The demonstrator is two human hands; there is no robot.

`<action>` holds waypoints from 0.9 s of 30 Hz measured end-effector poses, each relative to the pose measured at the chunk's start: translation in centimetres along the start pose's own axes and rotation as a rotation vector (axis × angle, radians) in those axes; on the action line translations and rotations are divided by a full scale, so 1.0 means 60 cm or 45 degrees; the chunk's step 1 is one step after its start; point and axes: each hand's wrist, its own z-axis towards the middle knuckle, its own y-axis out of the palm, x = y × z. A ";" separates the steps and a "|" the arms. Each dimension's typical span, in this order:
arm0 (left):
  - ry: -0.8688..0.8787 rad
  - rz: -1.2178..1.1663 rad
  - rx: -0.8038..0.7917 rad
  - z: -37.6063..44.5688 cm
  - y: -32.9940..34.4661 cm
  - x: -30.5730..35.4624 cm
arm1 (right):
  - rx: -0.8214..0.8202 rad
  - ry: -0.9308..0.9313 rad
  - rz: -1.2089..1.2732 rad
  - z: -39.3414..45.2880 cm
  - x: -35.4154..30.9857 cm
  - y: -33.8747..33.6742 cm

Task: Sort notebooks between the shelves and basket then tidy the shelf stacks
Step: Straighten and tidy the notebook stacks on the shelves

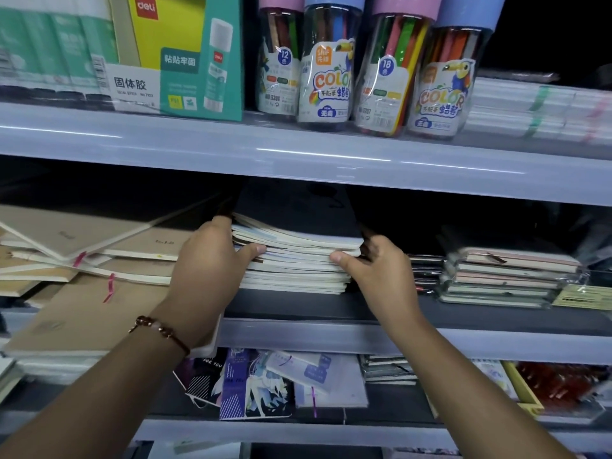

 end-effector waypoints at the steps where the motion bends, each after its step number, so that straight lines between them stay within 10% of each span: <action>1: 0.004 -0.022 -0.019 -0.001 -0.002 -0.001 | -0.007 0.001 0.008 0.000 0.000 0.000; 27: 0.019 -0.240 -0.175 -0.069 -0.083 -0.006 | 0.065 0.103 0.057 -0.046 -0.022 0.009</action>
